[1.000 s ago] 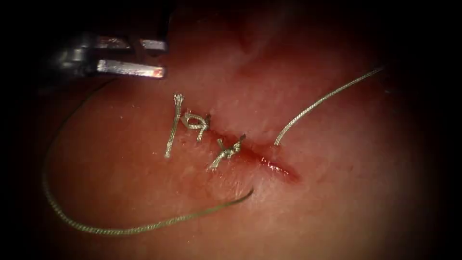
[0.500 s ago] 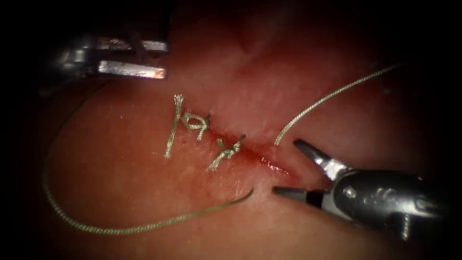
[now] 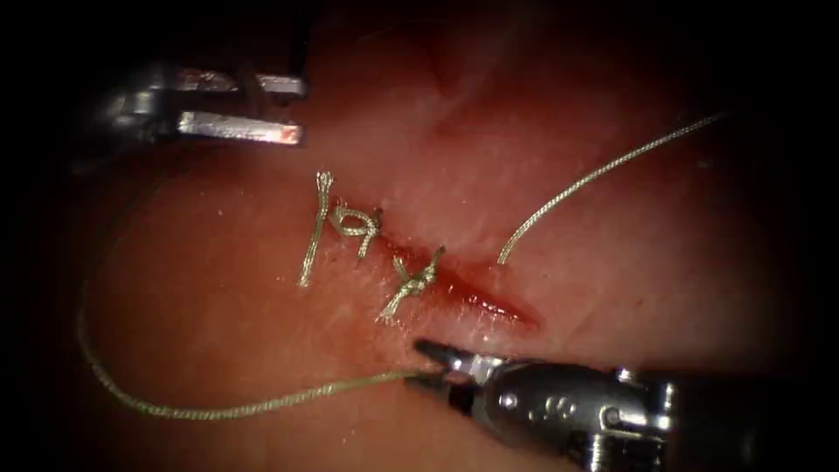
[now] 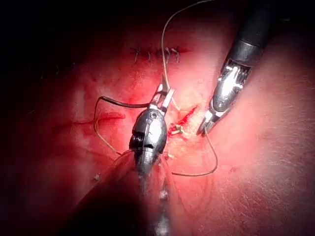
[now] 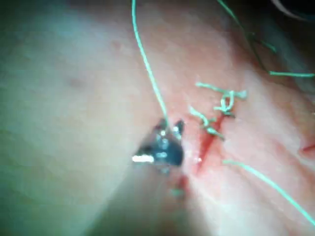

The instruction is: Wound Closure

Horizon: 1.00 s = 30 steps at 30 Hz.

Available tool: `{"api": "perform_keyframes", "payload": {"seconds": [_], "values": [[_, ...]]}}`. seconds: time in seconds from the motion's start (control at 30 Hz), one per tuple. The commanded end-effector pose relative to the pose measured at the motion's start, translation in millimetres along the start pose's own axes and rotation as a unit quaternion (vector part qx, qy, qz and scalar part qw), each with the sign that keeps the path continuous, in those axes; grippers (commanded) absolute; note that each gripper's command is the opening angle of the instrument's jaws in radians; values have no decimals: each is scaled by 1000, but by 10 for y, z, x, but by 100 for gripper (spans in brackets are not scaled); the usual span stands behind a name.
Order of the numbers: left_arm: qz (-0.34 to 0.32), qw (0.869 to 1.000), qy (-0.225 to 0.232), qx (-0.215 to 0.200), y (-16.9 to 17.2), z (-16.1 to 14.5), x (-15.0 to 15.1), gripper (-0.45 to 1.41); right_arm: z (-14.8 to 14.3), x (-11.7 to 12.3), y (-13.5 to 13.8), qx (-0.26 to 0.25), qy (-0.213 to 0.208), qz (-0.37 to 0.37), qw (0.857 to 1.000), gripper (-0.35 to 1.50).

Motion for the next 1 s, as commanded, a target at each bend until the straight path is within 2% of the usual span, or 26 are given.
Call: {"api": "perform_keyframes", "payload": {"seconds": [0.03,0.13,0.23,0.33,0.5,0.57,0.8,1.0], "values": [[1,1000,1,0,-3,6,-5,-45,5,3,-3,1,2,0,1000,-35],[1,1000,1,0,-3,6,-5,-45,1,14,-18,7,-5,-1,1000,-35],[1,1000,1,0,-3,6,-5,-45,-2,36,-42,22,-5,0,1000,-35],[1,1000,1,0,-3,5,-5,-45,-5,72,-77,49,7,-8,999,-35],[1,1000,1,0,-4,4,-5,-45,-11,105,-100,67,18,-17,997,-35],[1,1000,1,-1,-5,3,-6,-45,-14,113,-102,65,21,-20,997,-35],[2,1000,-5,2,-8,-1,-10,-45,-15,103,-95,59,20,-19,998,-35],[0,1000,-10,8,-11,-4,-16,-45,-14,125,-126,103,34,-23,994,-35]]}}
